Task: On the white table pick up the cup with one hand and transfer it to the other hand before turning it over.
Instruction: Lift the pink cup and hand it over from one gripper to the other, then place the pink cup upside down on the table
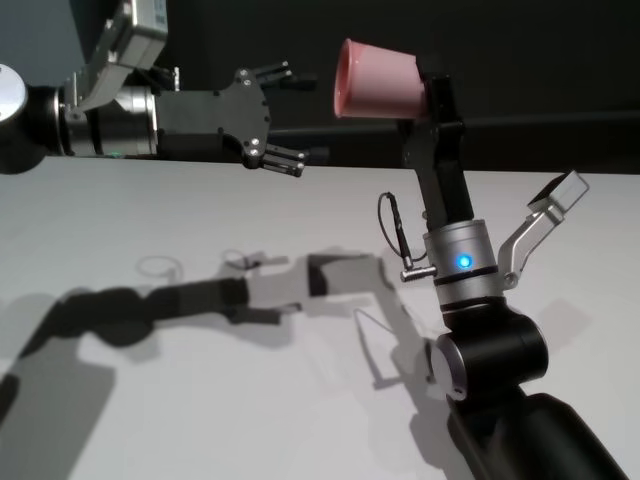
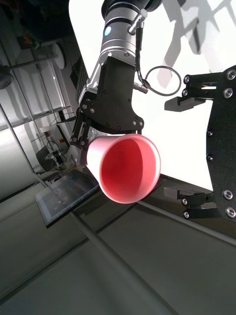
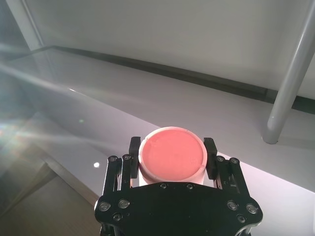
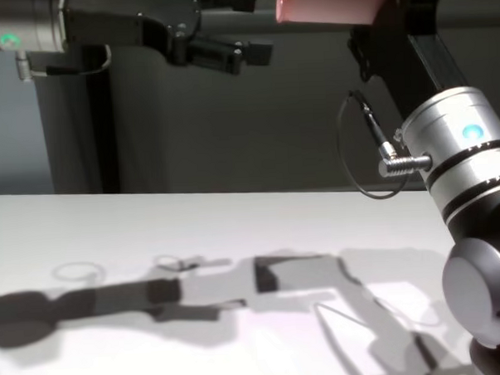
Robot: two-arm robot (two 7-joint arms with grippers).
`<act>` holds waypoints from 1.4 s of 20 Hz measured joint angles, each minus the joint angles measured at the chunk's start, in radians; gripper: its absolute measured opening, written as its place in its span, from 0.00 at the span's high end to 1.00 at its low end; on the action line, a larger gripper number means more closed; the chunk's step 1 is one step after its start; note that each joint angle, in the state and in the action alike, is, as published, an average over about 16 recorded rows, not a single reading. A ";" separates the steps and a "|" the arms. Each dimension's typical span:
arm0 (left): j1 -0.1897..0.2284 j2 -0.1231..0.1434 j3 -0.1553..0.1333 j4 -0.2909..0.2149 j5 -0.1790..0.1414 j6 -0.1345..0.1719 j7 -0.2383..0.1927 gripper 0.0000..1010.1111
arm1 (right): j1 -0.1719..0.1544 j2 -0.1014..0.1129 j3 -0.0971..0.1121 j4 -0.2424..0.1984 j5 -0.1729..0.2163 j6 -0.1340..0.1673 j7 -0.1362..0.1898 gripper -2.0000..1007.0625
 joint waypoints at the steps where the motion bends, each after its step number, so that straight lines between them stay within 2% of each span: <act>1: 0.009 0.010 -0.005 -0.009 -0.001 0.005 0.012 0.01 | 0.000 0.000 0.000 0.000 0.000 0.000 0.000 0.27; 7: 0.081 0.065 -0.045 -0.076 0.001 0.048 0.121 0.01 | 0.000 0.000 0.000 0.000 0.000 0.000 0.000 0.27; 14: 0.195 0.108 -0.106 -0.160 0.004 0.111 0.303 0.01 | 0.000 0.000 0.000 0.000 0.000 0.000 0.000 0.27; 21: 0.320 0.126 -0.167 -0.227 0.007 0.166 0.482 0.01 | 0.000 0.000 0.000 0.000 0.000 0.000 0.000 0.27; 28: 0.428 0.130 -0.215 -0.267 0.011 0.192 0.611 0.01 | 0.000 0.000 0.000 0.000 0.000 0.000 0.000 0.27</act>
